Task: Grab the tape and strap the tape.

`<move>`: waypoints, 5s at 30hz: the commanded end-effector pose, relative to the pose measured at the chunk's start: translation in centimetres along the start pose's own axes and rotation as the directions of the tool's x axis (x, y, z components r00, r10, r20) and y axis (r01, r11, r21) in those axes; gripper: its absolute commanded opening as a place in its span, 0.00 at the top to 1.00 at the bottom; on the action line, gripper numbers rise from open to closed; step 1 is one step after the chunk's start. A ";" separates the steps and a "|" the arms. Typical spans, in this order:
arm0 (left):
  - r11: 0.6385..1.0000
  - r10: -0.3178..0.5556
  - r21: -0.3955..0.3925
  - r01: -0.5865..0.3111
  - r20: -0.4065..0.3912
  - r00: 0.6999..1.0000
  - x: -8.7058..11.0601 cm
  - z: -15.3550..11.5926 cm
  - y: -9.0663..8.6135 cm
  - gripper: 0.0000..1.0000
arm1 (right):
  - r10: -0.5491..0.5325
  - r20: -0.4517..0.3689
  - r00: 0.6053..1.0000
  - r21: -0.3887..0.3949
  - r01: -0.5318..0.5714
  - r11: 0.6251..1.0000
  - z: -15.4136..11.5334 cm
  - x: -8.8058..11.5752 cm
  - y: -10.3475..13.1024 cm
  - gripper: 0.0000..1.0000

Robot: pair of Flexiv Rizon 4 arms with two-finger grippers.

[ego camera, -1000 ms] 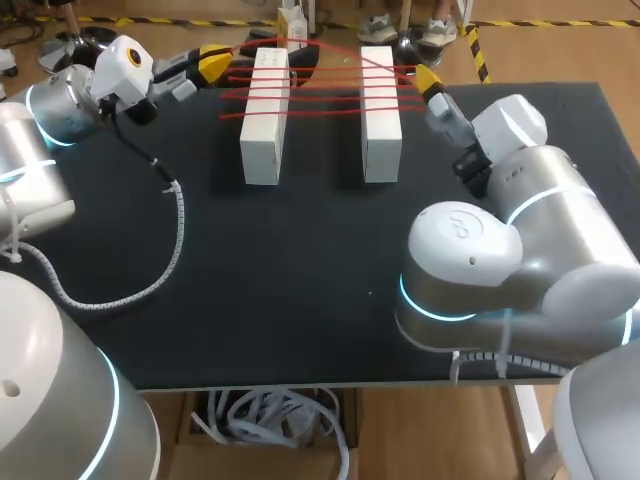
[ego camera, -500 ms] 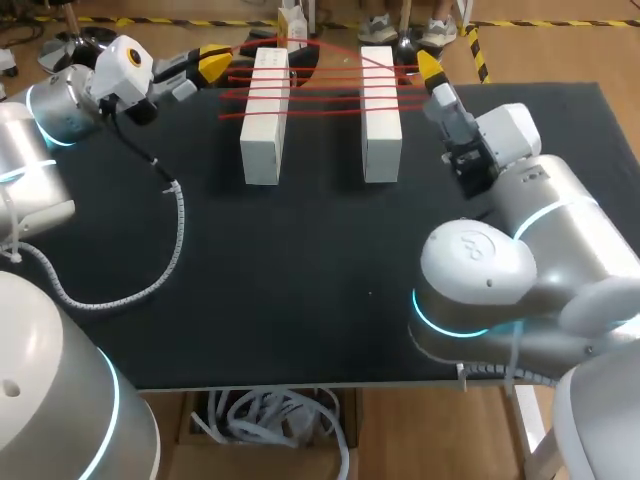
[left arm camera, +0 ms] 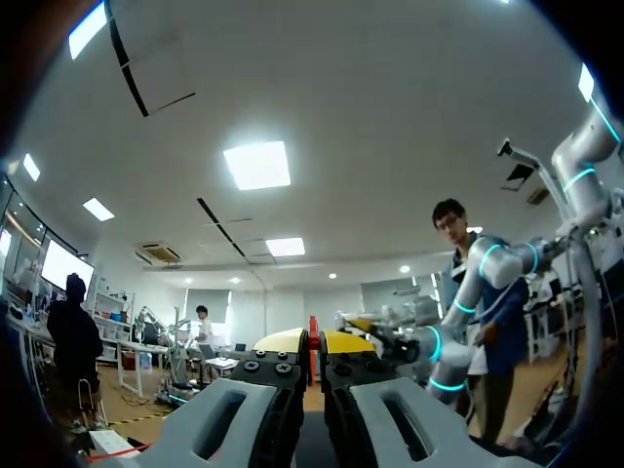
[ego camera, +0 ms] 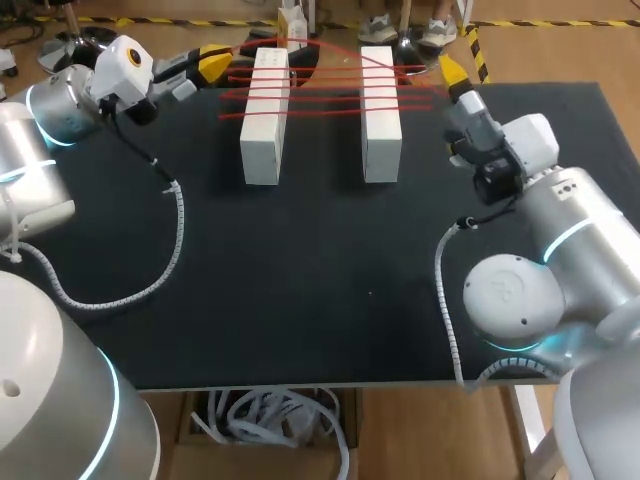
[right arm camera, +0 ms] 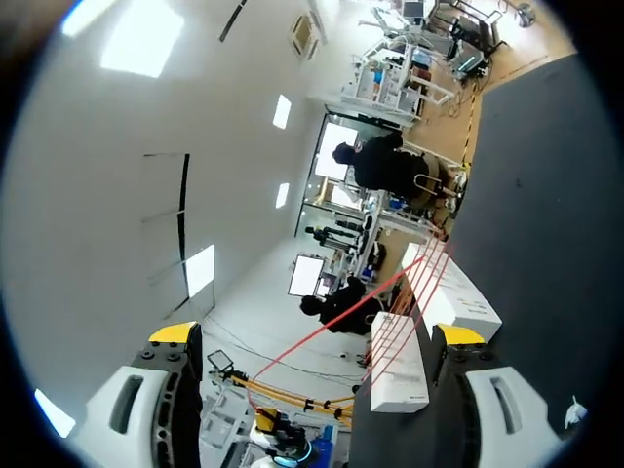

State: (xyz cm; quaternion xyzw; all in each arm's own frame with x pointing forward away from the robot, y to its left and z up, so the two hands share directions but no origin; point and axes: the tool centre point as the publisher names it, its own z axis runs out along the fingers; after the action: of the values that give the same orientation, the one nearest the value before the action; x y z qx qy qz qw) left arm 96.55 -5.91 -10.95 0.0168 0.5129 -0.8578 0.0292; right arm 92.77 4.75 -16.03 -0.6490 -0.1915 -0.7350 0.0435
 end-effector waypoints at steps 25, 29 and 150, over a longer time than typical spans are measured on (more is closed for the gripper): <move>1.000 0.002 0.001 -0.002 -0.001 1.000 0.0 0.0 0.1 1.00 | 0.684 -0.227 0.694 -0.393 -0.708 0.587 1.2 1.9 -2.3 0.00; 1.000 0.002 0.001 -0.002 -0.001 1.000 0.0 0.0 0.1 1.00 | 0.731 -0.191 0.655 -0.420 -0.727 0.543 1.4 2.7 -2.0 0.00; 1.000 0.002 0.001 -0.002 -0.001 1.000 0.0 0.0 0.1 1.00 | 0.568 -0.150 0.809 -0.418 -0.573 0.705 5.7 -1.0 0.8 0.75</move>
State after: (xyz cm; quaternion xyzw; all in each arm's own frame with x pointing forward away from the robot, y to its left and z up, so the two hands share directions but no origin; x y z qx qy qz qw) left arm 96.56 -5.91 -10.95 0.0168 0.5129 -0.8578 0.0292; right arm 98.33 5.58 -16.49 -0.6632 0.1903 -0.7135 0.1217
